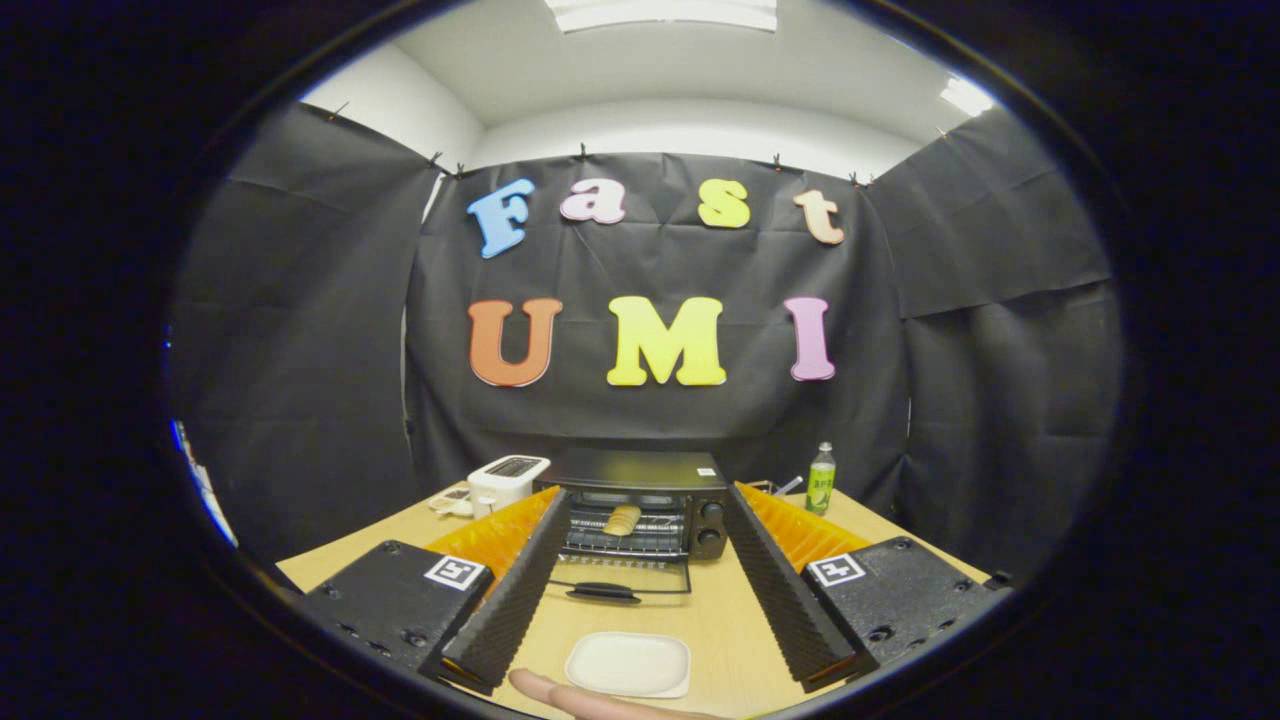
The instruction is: Open the toaster oven, put the food inside, and close the toaster oven door.
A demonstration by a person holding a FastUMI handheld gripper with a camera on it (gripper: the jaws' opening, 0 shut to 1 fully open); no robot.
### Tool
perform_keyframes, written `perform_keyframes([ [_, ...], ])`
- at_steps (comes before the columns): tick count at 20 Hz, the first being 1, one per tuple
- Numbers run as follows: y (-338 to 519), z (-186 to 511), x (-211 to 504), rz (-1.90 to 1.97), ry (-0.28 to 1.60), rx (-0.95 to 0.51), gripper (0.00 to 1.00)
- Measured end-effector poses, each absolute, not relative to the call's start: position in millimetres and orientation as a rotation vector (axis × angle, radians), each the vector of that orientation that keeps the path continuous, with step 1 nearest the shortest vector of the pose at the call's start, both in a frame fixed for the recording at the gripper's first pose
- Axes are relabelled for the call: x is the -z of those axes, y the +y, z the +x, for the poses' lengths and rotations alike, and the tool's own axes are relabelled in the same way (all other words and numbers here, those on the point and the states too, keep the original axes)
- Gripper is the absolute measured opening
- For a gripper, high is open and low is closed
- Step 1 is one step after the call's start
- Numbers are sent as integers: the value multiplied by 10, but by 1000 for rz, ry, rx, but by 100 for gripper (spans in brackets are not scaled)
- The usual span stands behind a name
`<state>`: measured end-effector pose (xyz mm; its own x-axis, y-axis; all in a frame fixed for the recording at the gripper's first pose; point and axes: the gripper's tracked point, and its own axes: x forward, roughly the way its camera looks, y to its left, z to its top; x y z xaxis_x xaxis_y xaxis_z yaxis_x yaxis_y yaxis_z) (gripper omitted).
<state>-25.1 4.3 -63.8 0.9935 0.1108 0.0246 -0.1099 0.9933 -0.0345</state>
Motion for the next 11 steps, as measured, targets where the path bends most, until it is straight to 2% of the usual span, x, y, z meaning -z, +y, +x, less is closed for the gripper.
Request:
perform_keyframes([
  [11, 129, -194, 727, -22, 10, -141, 100],
])
